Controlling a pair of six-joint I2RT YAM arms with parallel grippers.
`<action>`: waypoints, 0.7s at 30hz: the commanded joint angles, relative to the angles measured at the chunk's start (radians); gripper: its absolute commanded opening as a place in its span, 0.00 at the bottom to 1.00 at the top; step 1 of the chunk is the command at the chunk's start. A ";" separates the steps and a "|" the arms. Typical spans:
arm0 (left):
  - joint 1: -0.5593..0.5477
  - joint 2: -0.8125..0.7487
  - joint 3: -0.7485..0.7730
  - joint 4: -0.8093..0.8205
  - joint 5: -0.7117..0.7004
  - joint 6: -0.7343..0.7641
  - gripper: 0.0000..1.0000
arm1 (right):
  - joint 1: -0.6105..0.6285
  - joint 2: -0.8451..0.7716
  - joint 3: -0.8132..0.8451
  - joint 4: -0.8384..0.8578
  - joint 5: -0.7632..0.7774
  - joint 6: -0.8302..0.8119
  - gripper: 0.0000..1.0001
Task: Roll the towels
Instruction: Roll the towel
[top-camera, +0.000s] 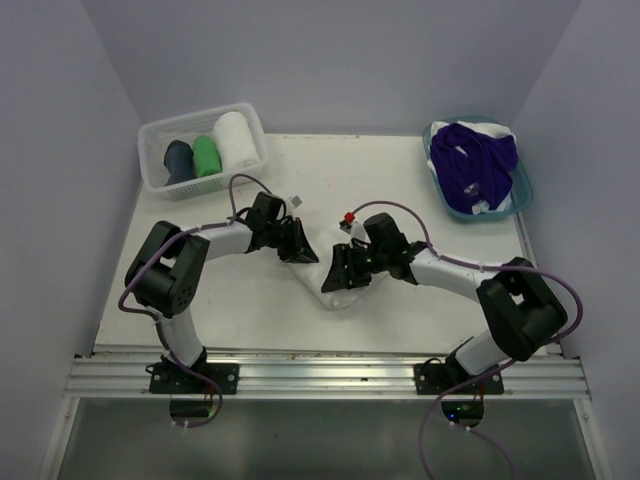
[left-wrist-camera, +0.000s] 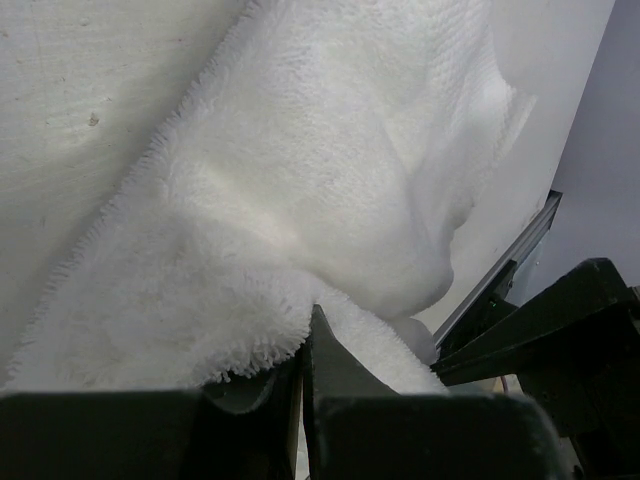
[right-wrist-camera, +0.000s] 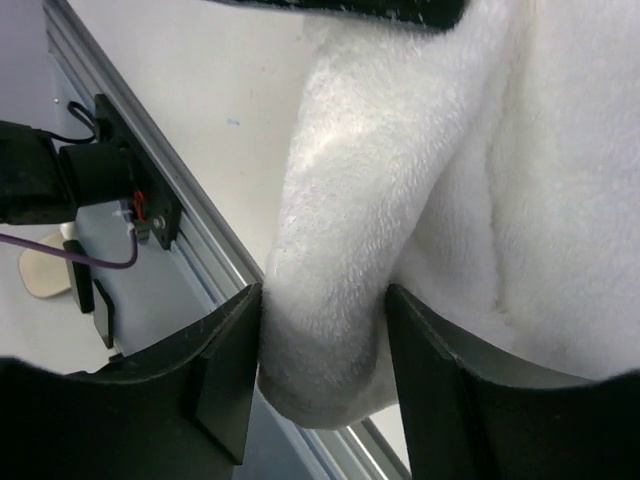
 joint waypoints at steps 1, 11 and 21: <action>-0.007 0.080 -0.045 -0.088 -0.137 0.064 0.06 | 0.034 -0.026 0.009 -0.133 0.030 -0.063 0.53; -0.004 0.048 -0.027 -0.149 -0.158 0.107 0.06 | 0.027 -0.011 -0.057 0.023 -0.056 0.112 0.00; -0.002 0.060 -0.035 -0.161 -0.164 0.127 0.06 | 0.001 0.134 -0.179 0.103 -0.038 0.221 0.00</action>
